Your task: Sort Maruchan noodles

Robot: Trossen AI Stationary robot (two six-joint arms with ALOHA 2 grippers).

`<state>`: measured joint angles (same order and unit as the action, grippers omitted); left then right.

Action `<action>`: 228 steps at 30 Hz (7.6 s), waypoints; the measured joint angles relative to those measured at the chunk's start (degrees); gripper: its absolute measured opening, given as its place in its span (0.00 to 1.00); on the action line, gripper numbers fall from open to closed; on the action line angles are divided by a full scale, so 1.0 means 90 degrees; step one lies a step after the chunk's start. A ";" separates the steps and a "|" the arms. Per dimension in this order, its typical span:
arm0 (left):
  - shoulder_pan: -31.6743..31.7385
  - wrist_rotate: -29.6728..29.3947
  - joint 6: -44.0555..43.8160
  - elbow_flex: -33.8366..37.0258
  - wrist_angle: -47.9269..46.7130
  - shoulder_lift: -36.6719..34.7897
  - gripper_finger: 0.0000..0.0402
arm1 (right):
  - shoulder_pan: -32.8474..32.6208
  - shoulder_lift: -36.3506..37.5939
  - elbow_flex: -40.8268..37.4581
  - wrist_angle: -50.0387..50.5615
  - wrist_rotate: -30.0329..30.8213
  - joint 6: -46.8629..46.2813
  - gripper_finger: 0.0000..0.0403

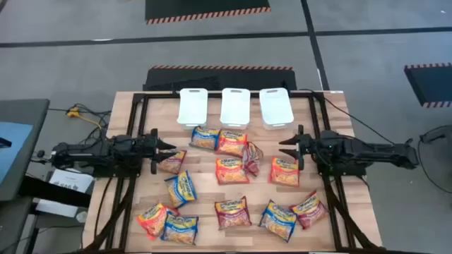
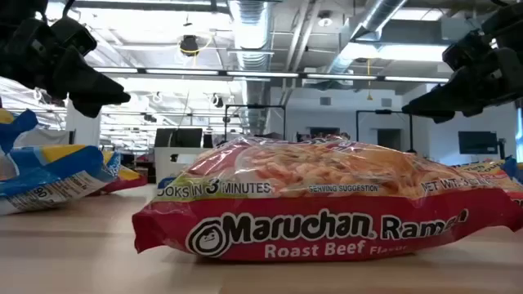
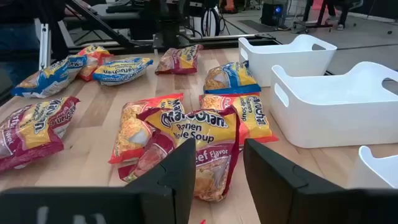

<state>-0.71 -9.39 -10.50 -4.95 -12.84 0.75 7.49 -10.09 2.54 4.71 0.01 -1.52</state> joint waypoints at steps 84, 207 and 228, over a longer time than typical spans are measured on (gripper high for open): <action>0.0003 -0.1098 -0.0947 0.0039 0.0446 -0.0002 0.30 | 0.0000 0.0000 -0.0002 0.0000 0.0000 0.0000 0.40; 0.0005 0.4066 0.1697 -0.4719 -0.2277 1.0037 0.08 | 0.0000 0.0000 -0.0002 -0.0046 0.0000 0.0000 0.40; 0.0133 0.3425 0.1587 -0.5186 -0.2438 0.8651 0.00 | 0.0002 0.0000 -0.0002 -0.0046 0.0000 0.0000 0.40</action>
<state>0.48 21.43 3.78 -51.62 -34.78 78.62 7.51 -10.09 2.52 4.29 0.01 -1.52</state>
